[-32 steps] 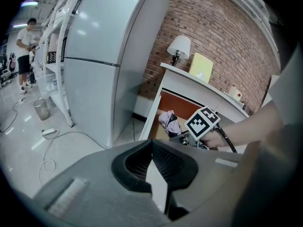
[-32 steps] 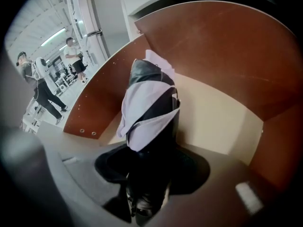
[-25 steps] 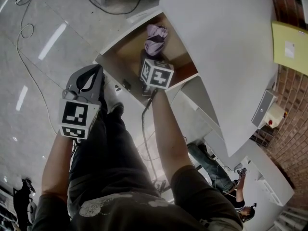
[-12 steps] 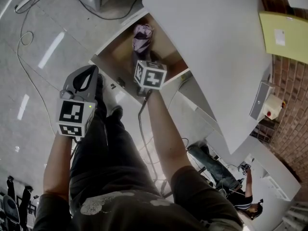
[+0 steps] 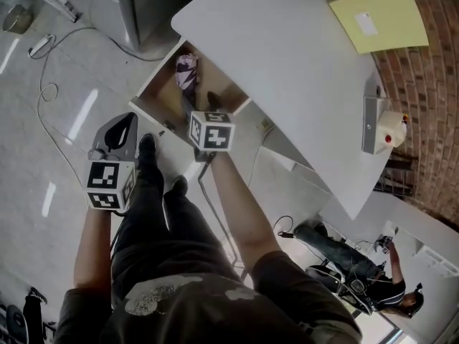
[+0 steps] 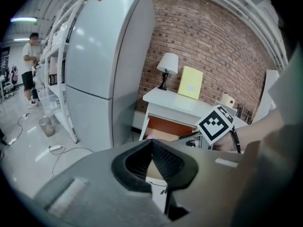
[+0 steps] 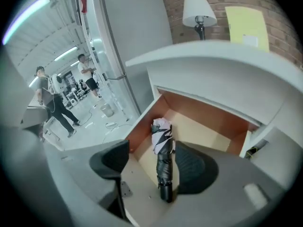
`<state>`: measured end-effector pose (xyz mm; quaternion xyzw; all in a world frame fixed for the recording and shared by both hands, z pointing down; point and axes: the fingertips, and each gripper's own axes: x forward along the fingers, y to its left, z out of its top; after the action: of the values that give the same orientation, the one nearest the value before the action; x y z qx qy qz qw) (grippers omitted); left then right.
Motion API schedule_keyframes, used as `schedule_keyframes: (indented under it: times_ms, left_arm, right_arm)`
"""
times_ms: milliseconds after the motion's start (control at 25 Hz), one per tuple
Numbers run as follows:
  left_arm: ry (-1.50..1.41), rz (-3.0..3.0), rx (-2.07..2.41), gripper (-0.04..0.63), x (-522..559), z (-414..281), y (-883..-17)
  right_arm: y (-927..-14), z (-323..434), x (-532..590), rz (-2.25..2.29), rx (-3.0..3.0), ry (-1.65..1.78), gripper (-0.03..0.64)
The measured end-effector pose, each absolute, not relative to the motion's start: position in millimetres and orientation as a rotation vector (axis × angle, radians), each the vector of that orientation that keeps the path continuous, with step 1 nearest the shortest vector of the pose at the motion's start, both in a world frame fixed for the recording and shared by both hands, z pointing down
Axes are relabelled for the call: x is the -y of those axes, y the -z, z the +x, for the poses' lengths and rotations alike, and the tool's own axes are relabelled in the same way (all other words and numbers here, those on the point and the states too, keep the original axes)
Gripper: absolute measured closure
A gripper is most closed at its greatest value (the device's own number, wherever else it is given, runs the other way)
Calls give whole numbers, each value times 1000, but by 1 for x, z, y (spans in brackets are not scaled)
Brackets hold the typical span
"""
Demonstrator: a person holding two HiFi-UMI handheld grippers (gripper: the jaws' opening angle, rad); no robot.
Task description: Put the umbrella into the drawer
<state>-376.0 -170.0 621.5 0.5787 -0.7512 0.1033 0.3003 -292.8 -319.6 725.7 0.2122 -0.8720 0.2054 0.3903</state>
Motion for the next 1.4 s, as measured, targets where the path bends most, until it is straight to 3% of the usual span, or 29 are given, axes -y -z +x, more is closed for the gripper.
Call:
schedule_keyframes:
  times_ms: [440, 640, 960, 1400]
  left_arm:
    - [-244, 1591, 2084, 586, 161, -342, -535]
    - [-205, 1641, 2112, 586, 170, -316, -498]
    - [-209, 1747, 2093, 586, 178, -263, -461]
    - [-245, 1925, 2089, 585, 193, -184, -409]
  right_arm:
    - [-573, -256, 301, 450, 2503, -447, 320]
    - [-516, -224, 305, 494, 2592, -451, 371]
    - [-458, -164, 307, 606, 2654, -385, 561]
    - [-414, -51, 305, 740, 2683, -382, 611]
